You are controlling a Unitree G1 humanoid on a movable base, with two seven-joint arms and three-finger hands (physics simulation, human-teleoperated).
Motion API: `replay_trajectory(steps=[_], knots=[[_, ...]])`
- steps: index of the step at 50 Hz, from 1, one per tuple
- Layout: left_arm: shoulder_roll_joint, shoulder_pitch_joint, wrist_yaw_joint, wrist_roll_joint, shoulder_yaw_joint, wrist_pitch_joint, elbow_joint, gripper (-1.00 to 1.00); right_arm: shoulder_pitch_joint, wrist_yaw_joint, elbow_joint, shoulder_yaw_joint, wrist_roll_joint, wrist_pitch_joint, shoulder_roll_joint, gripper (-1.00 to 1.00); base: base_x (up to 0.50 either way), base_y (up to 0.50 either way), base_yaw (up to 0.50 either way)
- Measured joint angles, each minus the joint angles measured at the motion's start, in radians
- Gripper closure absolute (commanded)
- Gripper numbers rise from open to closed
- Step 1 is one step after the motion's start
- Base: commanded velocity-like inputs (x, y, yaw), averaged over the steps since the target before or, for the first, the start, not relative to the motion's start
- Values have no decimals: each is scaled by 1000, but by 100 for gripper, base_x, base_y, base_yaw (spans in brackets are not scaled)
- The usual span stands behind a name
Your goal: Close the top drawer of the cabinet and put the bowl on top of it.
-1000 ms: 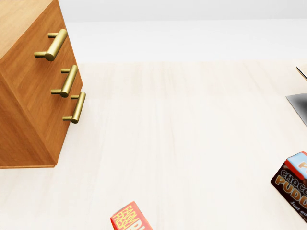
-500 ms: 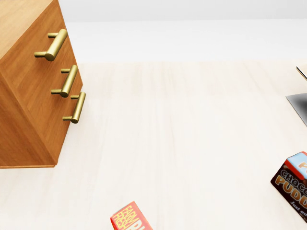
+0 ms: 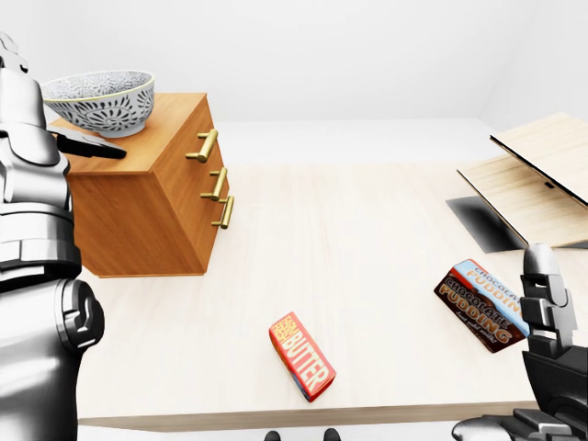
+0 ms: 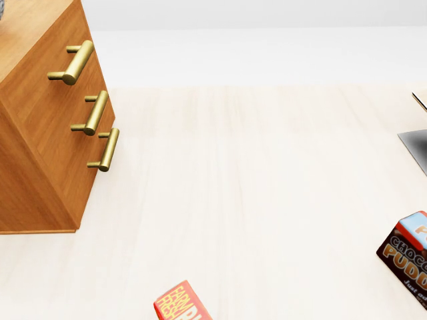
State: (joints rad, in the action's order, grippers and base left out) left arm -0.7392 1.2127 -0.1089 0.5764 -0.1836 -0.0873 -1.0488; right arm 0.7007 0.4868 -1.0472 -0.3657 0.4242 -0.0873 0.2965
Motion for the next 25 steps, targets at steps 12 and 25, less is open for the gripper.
replay_trajectory(steps=[12, 25], knots=[[-6, -67, 58, -43, -20, 0, 179, -100, 3, 0, 0, 5, -4, 0, -1, -100, 0, 0, 0], [27, -248, 184, -161, -91, 0, 665, -100, -1, 12, 0, 12, -21, 0, 13, -100, 0, 0, 0]])
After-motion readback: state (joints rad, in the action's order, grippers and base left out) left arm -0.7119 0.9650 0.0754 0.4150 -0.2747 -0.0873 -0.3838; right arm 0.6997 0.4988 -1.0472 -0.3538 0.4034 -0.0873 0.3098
